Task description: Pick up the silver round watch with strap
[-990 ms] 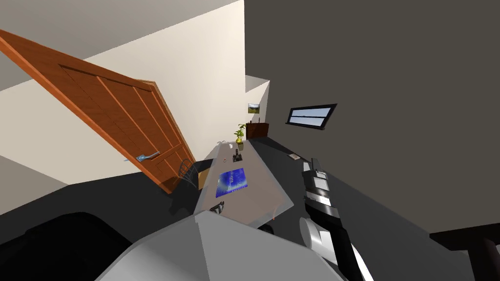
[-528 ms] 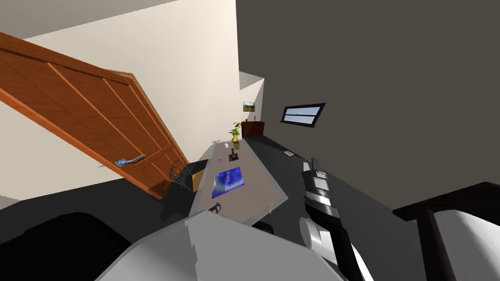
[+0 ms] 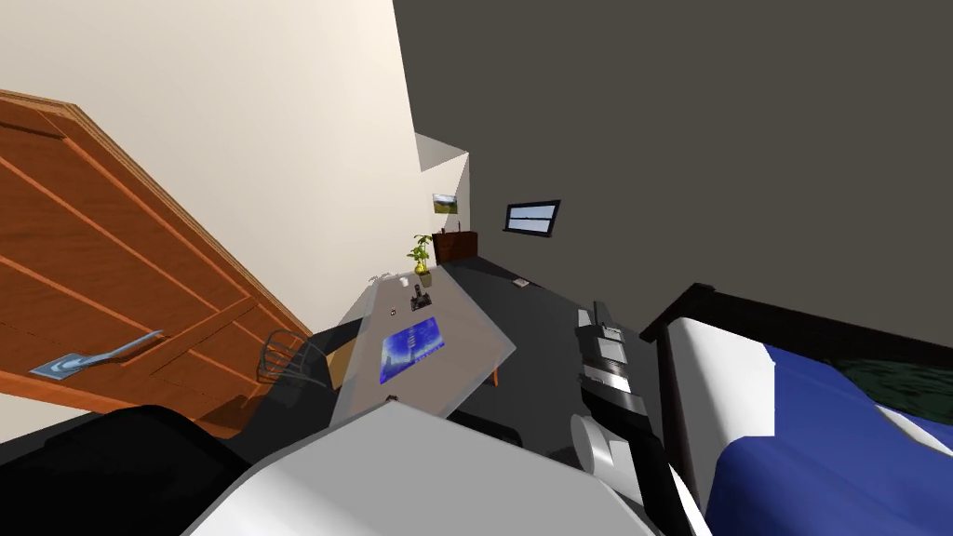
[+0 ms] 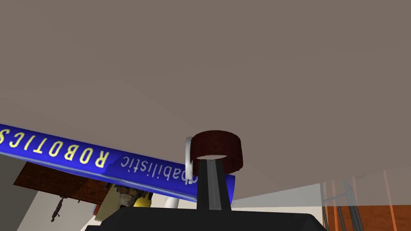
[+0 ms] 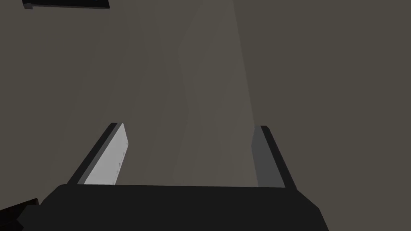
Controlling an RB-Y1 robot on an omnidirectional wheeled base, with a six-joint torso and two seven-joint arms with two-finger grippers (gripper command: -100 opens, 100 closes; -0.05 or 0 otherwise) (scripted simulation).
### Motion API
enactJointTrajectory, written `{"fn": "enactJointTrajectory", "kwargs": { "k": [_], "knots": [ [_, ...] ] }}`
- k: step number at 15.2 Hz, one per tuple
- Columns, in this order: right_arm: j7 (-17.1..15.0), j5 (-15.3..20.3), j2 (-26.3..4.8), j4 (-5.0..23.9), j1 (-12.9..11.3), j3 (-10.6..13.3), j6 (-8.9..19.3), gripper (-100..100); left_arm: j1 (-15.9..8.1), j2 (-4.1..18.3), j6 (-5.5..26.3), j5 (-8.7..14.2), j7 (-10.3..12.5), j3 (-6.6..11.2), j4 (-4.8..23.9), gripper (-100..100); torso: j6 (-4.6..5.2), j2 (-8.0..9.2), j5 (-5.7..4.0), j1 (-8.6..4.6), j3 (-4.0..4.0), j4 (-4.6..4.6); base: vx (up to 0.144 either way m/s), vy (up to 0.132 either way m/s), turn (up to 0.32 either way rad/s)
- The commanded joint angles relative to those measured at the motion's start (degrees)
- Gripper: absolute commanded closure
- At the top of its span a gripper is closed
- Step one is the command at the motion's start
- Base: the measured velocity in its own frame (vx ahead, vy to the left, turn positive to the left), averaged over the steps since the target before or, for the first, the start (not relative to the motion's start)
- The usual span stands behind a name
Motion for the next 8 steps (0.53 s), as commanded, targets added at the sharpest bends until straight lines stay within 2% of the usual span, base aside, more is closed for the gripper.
{"fn": "enactJointTrajectory", "kwargs": {
  "k": [1, 2, 3, 4, 5, 6, 7, 8],
  "knots": [
    [0.0, 0.0, 0.0, 0.0, 0.0, 0.0, 0.0, 0, -0.4, 0.0, -1.1, -0.1, -0.7, 1.59, 2.9, 100, 0.0, 0.0, 0.0, 0.0, 0.0, 0.0, -0.012, -0.005, 0.019],
    [0.0, 0.0, 0.0, 0.0, 0.0, 0.0, 0.0, 0, -0.4, 0.0, -1.1, -0.1, -0.7, 1.59, 2.9, 100, -0.02, -0.15, 0.03, 0.14, -0.09, -0.04, 0.007, 0.007, 0.035],
    [0.0, 0.0, 0.0, 0.0, 0.0, 0.0, 0.0, 0, -0.7, 2.3, -2.1, 2.2, 0.1, 3.69, 4.9, 100, -0.02, -0.27, 0.06, 0.22, -0.15, -0.06, -0.036, -0.054, -0.35],
    [0.0, 0.0, 0.0, 0.0, 0.0, 0.0, 0.0, 0, -0.7, 2.3, -2.1, 2.2, 0.1, 3.69, 5.9, 100, 0.07, -0.23, 0.04, 0.12, -0.14, -0.05, -0.074, -0.085, -0.517],
    [0.0, 0.0, 0.0, 0.0, 0.0, 0.0, 0.0, 0, -1.1, 4.1, -3.1, 4.1, 1.0, 5.78, 7.7, 100, 0.13, -0.15, 0.01, 0.02, -0.08, 0.01, -0.104, -0.12, -0.594],
    [0.0, 0.0, 0.0, 0.0, 0.0, 0.0, 0.0, 0, -1.1, 4.5, -3.1, 4.4, 1.0, 5.78, 8.8, 100, 0.16, -0.05, -0.02, -0.12, -0.01, 0.05, -0.102, -0.119, -0.525],
    [0.0, 0.0, 0.0, 0.0, 0.0, 0.0, 0.0, 0, -1.4, 6.1, -4.1, 6.2, 1.8, 7.87, 10.2, 100, 0.14, 0.01, -0.04, -0.16, 0.02, 0.06, -0.114, -0.155, -0.527],
    [0.0, 0.0, 0.0, 0.0, 0.0, 0.0, 0.0, 0, -1.4, 6.8, -4.1, 6.6, 1.8, 7.87, 11.9, 100, 0.16, 0.07, -0.05, -0.27, 0.05, 0.07, -0.115, -0.154, -0.514]
  ]
}}
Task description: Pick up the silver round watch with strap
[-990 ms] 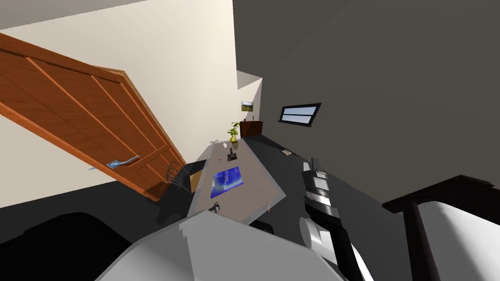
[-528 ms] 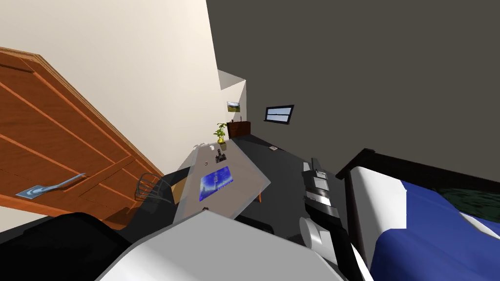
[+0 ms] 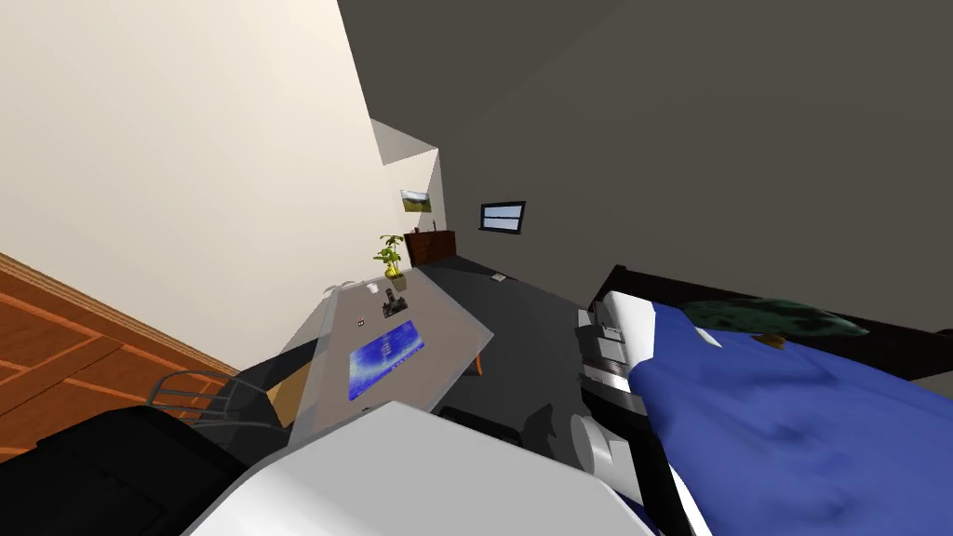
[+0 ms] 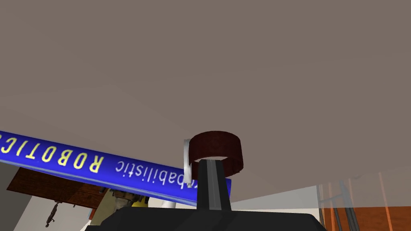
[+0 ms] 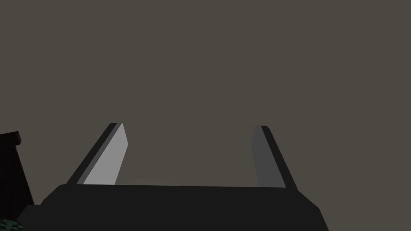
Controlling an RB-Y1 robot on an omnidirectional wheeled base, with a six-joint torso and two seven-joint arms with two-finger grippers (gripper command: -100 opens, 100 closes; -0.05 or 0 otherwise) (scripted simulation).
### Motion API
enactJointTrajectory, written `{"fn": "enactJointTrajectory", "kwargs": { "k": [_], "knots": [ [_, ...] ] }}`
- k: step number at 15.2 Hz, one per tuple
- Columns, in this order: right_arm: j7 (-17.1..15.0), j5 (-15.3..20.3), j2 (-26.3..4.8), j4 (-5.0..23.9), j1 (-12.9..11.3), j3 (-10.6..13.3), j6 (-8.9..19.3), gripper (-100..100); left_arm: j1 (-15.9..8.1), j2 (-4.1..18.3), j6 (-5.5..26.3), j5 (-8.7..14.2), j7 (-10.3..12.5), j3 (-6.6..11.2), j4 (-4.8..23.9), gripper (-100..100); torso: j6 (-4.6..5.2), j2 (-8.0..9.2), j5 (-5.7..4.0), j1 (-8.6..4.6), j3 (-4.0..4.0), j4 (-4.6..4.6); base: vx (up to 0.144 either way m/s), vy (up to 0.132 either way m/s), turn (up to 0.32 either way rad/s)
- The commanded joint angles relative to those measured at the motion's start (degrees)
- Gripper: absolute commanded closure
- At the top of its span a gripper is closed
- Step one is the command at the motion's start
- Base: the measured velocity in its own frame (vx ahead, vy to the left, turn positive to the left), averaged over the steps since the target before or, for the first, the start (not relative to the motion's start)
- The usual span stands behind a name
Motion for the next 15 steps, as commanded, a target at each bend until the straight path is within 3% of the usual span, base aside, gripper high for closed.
{"fn": "enactJointTrajectory", "kwargs": {
  "k": [1, 4, 5, 7, 8, 10, 11, 12, 13, 14, 15],
  "knots": [
    [0.0, 0.0, 0.0, 0.0, 0.0, 0.0, 0.0, 0, 1.2, 1.7, 0.7, 1.5, 1.9, -1.37, -0.4, 100, 0.0, 0.0, 0.0, 0.0, 0.0, 0.0, -0.08, -0.099, -0.218],
    [0.0, 0.0, 0.0, 0.0, 0.0, 0.0, 0.0, 0, 1.2, 1.7, 0.7, 1.5, 1.9, -1.37, -0.4, 100, -0.13, -0.26, 0.08, 0.44, -0.15, -0.07, -0.015, -0.027, 0.032],
    [0.0, 0.0, 0.0, 0.0, 0.0, 0.0, 0.0, 0, 0.8, 4.0, -0.3, 3.7, 2.7, 0.72, 2.6, 100, -0.13, -0.35, 0.11, 0.56, -0.2, -0.09, -0.018, -0.051, -0.309],
    [0.0, 0.0, 0.0, 0.0, 0.0, 0.0, 0.0, 0, 0.8, 4.0, -0.3, 3.7, 2.7, 0.72, 2.6, 100, -0.03, -0.25, 0.08, 0.39, -0.15, -0.07, -0.053, -0.079, -0.407],
    [0.0, 0.0, 0.0, 0.0, 0.0, 0.0, 0.0, 0, 0.5, 6.2, -1.3, 6.0, 3.5, 2.81, 5.6, 100, -0.05, -0.22, 0.09, 0.35, -0.12, -0.05, -0.059, -0.11, -0.36],
    [0.0, 0.0, 0.0, 0.0, 0.0, 0.0, 0.0, 0, 0.5, 6.2, -1.3, 6.0, 3.5, 2.81, 5.6, 100, 0.0, -0.15, 0.05, 0.15, -0.08, -0.02, -0.054, -0.112, -0.346],
    [0.0, 0.0, 0.0, 0.0, 0.0, 0.0, 0.0, 0, 0.2, 8.5, -2.3, 8.2, 4.4, 4.9, 7.1, 100, -0.05, -0.17, 0.05, 0.19, -0.09, -0.03, -0.054, -0.134, -0.385],
    [0.0, 0.0, 0.0, 0.0, 0.0, 0.0, 0.0, 0, 0.2, 8.5, -2.3, 8.2, 4.4, 4.9, 8.6, 100, 0.01, -0.17, 0.03, 0.13, -0.09, -0.03, -0.052, -0.136, -0.509],
    [0.0, 0.0, 0.0, 0.0, 0.0, 0.0, 0.0, 0, 0.6, 8.1, -2.1, 7.5, 4.5, 3.84, 7.2, 100, 0.01, -0.15, 0.03, 0.09, -0.08, -0.02, -0.027, -0.065, -0.176],
    [0.0, 0.0, 0.0, 0.0, 0.0, 0.0, 0.0, 0, 0.8, 8.9, -2.5, 8.0, 5.2, 4.55, 6.9, -100, -0.07, -0.2, 0.06, 0.24, -0.11, -0.03, -0.017, -0.099, 0.01],
    [0.0, 0.0, 0.0, 0.0, 0.0, 0.0, 0.0, 0, 0.8, 9.0, -2.5, 8.1, 5.4, 4.63, 6.8, -100, -0.09, -0.24, 0.07, 0.23, -0.13, -0.05, -0.024, -0.169, 0.016]
  ]
}}
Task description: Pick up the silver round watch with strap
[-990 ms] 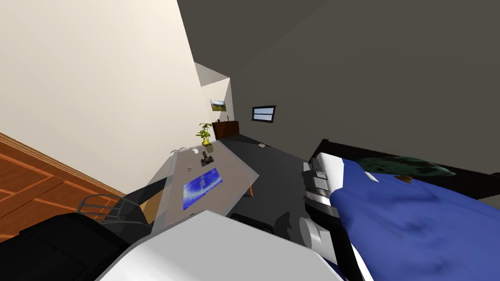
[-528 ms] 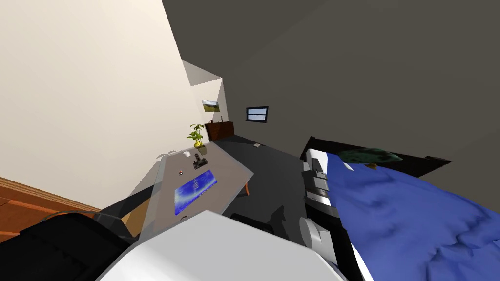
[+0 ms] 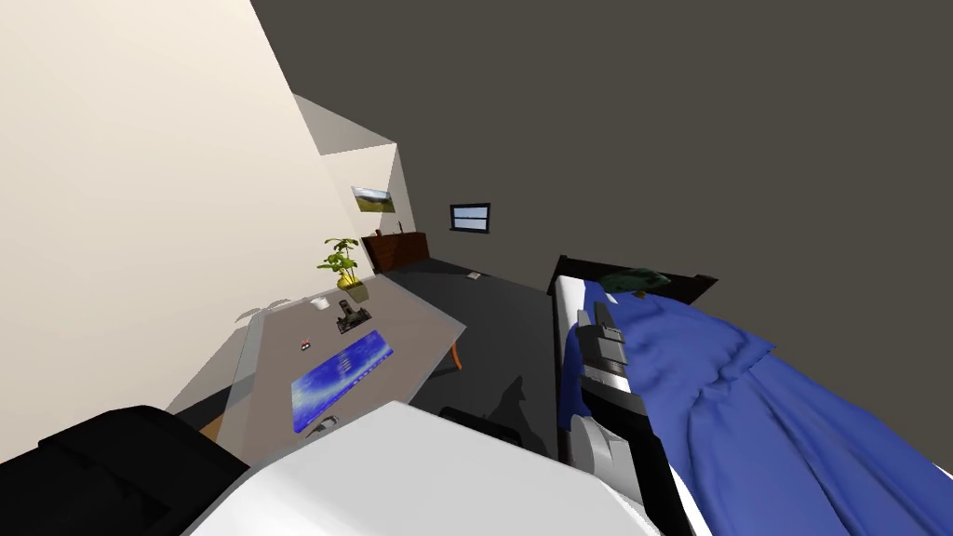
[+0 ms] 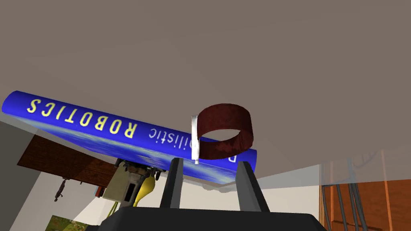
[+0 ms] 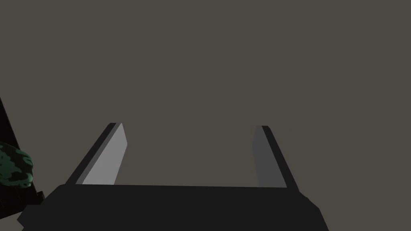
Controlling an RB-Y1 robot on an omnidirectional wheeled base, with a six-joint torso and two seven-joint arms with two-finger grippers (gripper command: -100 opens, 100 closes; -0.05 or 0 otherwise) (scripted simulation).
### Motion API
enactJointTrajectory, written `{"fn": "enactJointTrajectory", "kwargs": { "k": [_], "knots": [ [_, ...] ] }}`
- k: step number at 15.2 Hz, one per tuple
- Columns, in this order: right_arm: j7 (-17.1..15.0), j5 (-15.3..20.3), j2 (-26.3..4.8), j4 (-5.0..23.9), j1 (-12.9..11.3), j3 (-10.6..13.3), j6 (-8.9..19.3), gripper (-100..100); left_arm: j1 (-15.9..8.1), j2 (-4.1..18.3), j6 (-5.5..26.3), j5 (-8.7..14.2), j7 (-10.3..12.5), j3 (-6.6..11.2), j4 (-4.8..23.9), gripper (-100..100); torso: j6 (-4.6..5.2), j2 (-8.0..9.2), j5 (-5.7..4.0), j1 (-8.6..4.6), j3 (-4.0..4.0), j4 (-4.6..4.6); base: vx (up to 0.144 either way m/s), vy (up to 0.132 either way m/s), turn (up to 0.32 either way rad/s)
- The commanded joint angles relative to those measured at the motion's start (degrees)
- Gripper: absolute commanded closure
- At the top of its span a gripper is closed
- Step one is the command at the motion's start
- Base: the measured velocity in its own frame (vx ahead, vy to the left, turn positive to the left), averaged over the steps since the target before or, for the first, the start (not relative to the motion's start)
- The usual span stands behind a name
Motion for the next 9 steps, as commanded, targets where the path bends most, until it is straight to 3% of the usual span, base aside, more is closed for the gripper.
{"fn": "enactJointTrajectory", "kwargs": {
  "k": [1, 3, 4, 5, 9],
  "knots": [
    [0.0, 0.0, 0.0, 0.0, 0.0, 0.0, 0.0, 0, 0.4, 0.4, 0.1, 0.3, 0.7, 0.25, -0.8, -100, 0.0, 0.0, 0.0, 0.0, 0.0, 0.0, -0.021, -0.186, 0.029],
    [0.0, 0.0, 0.0, 0.0, 0.0, 0.0, 0.0, 0, 0.5, 0.2, 0.2, 0.3, 0.6, 0.23, -1.0, -100, -0.01, 0.03, -0.04, -0.18, 0.01, 0.0, -0.04, -0.154, 0.036],
    [0.0, 0.0, 0.0, 0.0, 0.0, 0.0, 0.0, 0, -0.5, -0.7, 0.8, 0.0, -1.2, 2.56, -0.9, -100, 0.0, 0.03, -0.03, -0.03, 0.02, 0.01, -0.036, -0.03, -0.068],
    [0.0, 0.0, 0.0, 0.0, 0.0, 0.0, 0.0, 0, -0.5, -0.7, 0.8, 0.0, -1.2, 2.56, -0.9, -100, 0.03, 0.03, 0.02, 0.23, 0.02, 0.01, -0.042, 0.015, -0.094],
    [0.0, 0.0, 0.0, 0.0, 0.0, 0.0, 0.0, 0, -2.4, -2.4, 1.9, -0.6, -5.0, 7.17, -0.5, -100, 0.03, 0.05, 0.16, 0.84, 0.03, 0.02, -0.042, 0.061, -0.097]
  ]
}}
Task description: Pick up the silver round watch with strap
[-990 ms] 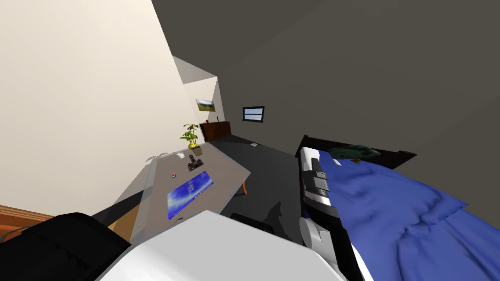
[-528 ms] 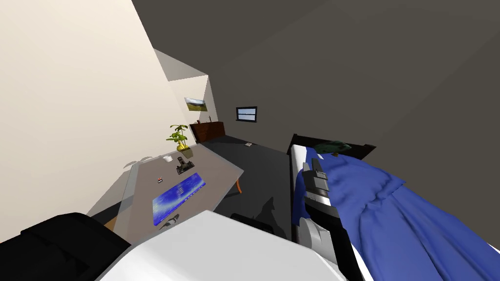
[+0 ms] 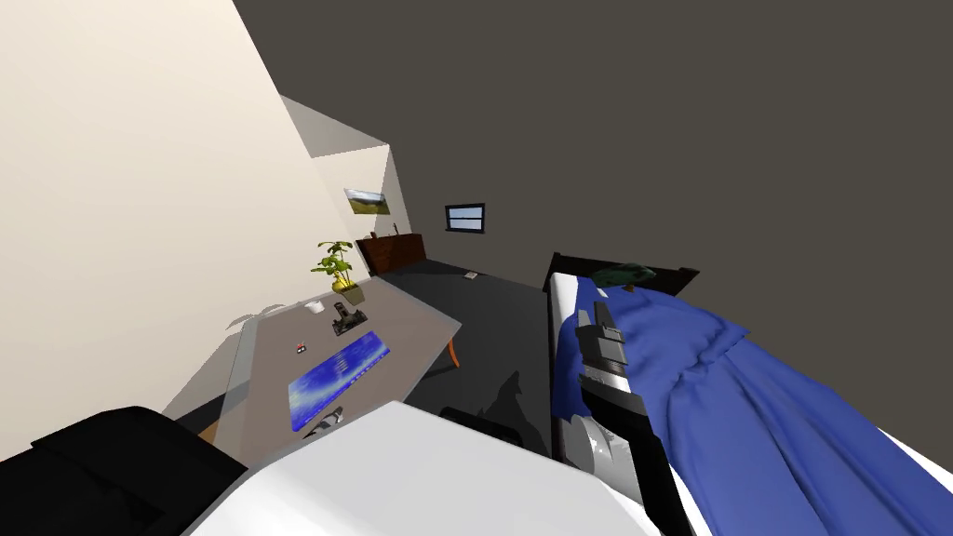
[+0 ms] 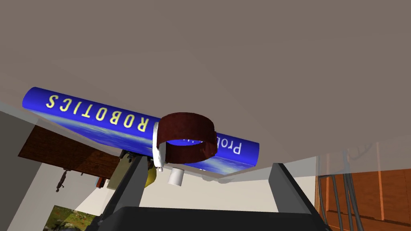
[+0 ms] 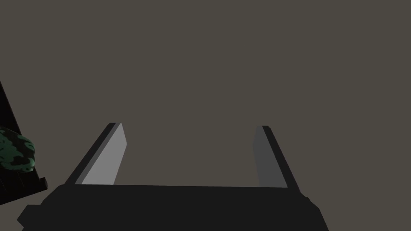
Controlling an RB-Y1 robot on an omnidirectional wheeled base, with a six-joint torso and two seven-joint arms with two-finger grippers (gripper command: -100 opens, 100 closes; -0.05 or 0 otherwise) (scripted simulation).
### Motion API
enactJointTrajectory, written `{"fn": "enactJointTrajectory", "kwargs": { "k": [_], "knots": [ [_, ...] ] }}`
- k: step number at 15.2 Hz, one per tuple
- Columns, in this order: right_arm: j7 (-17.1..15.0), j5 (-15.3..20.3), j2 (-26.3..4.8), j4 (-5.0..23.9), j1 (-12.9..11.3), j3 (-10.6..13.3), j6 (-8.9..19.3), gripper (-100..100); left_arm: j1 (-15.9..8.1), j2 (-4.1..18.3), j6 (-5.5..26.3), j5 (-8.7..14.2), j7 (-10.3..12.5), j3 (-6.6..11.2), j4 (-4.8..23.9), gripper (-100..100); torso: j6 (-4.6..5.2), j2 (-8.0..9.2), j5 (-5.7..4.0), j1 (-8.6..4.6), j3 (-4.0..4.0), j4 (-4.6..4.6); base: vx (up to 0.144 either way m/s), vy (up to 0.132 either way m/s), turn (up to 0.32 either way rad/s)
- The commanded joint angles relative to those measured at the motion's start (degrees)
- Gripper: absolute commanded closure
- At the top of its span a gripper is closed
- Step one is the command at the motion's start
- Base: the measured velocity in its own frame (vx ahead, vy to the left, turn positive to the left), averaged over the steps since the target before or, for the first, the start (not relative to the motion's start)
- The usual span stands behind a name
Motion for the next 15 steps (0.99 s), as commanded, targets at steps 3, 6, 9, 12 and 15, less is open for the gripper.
{"fn": "enactJointTrajectory", "kwargs": {
  "k": [3, 6, 9, 12, 15],
  "knots": [
    [0.0, 0.0, 0.0, 0.0, 0.0, 0.0, 0.0, 0, -2.0, -1.8, 1.2, -0.7, -4.2, 4.83, 0.4, -100, 0.0, 0.01, 0.0, 0.0, 0.01, 0.0, -0.048, 0.055, -0.105],
    [0.0, 0.0, 0.0, 0.0, 0.0, 0.0, 0.0, 0, -1.1, -0.9, 0.7, -0.4, -2.3, 2.53, 0.2, 100, -0.03, -0.03, 0.0, -0.09, -0.02, -0.02, -0.02, 0.017, -0.021],
    [0.0, 0.0, 0.0, 0.0, 0.0, 0.0, 0.0, 0, -0.1, -0.1, 0.1, 0.0, -0.4, 0.23, 0.0, 100, -0.24, -0.18, -0.04, -0.3, -0.14, -0.14, 0.038, -0.042, 0.14],
    [0.0, 0.0, 0.0, 0.0, 0.0, 0.0, 0.0, 0, 1.4, 1.2, -0.7, 0.5, 2.5, -3.23, -0.3, 100, -0.07, -0.35, -0.07, -0.42, -0.2, -0.08, 0.052, -0.053, 0.082],
    [0.0, 0.0, 0.0, 0.0, 0.0, 0.0, 0.0, 0, 1.8, 1.5, -0.8, 0.6, 3.1, -4.18, -0.5, 100, -0.08, -0.38, -0.07, -0.42, -0.22, -0.09, 0.047, -0.042, 0.082]
  ]
}}
